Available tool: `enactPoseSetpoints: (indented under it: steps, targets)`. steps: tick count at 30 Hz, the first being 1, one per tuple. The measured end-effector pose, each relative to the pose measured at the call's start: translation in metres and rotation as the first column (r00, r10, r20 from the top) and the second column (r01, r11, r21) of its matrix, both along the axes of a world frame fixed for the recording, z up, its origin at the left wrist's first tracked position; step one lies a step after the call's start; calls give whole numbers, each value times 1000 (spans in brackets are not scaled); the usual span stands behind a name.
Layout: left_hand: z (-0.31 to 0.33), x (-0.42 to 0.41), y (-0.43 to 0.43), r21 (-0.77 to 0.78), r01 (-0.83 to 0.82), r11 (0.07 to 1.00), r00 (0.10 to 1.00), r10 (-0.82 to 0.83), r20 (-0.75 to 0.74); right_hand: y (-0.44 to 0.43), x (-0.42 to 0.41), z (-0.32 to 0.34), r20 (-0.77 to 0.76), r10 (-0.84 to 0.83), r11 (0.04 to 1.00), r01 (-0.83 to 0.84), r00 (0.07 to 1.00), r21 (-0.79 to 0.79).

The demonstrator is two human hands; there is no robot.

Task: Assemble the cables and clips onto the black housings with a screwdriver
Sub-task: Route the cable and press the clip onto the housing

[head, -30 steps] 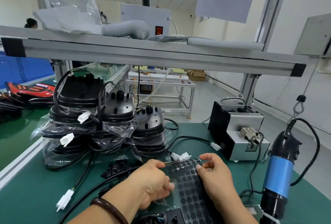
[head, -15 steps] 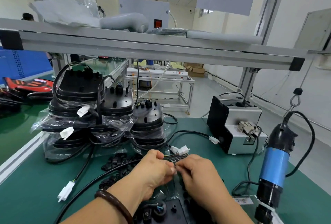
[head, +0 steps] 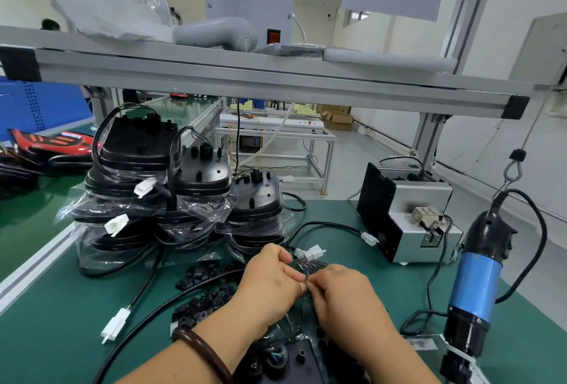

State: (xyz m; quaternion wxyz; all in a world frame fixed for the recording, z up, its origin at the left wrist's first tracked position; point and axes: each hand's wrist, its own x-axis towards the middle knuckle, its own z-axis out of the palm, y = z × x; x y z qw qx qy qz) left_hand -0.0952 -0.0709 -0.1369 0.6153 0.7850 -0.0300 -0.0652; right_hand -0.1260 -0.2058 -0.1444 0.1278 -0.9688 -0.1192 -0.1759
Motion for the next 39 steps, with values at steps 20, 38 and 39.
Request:
enactPoseSetpoints:
  steps: [20,38,39]
  targets:
    - [9,-2,8,-26,-3,1000,989,-1,-151,-3,-2,-5,-64,-167,798,173,984,577]
    - [18,-29,21,-205,-62,977,994,79,77,8,-14,9,129,-81,662,-43,988,748]
    - [19,-29,25,-246,-45,968,996,62,64,8,-14,12,50,-46,560,-16,998,829]
